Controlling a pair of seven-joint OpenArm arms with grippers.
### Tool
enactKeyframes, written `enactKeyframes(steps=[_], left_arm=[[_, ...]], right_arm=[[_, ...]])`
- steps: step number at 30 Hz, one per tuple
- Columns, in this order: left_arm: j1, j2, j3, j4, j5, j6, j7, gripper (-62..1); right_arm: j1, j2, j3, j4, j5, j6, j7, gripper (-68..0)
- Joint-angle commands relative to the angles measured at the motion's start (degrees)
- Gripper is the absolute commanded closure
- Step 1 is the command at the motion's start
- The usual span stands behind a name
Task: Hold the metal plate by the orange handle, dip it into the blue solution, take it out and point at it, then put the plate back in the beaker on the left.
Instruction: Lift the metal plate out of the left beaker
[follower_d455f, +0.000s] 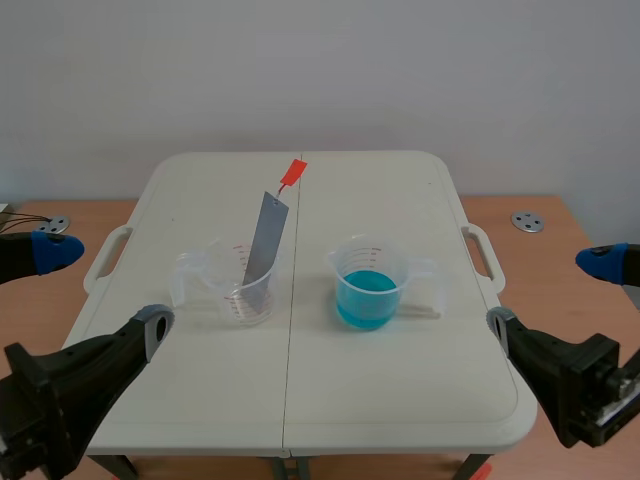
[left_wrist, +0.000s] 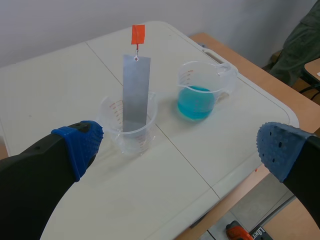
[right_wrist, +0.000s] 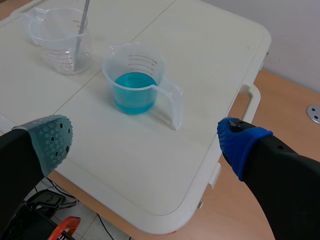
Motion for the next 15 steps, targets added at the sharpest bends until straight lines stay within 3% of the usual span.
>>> enactKeyframes(steps=[1,14,15], left_arm=[[-0.2,0.0,0.2,0.7,-0.3,0.1,-0.6,-62.3],[-0.2,0.0,0.2,0.7,-0.4,0.1,0.9,-62.3],[-0.2,0.0,0.2,0.7,-0.4,0.3,1.7,-59.3]], right_arm=[[0.5,0.6,0.1,0.8,0.4,0.0,0.9,-59.1],[0.7,0.6,0.1,0.8,0.4,0.0,0.9,-59.1],[0.7,0.6,0.1,0.8,0.4,0.0,0.9,-59.1]])
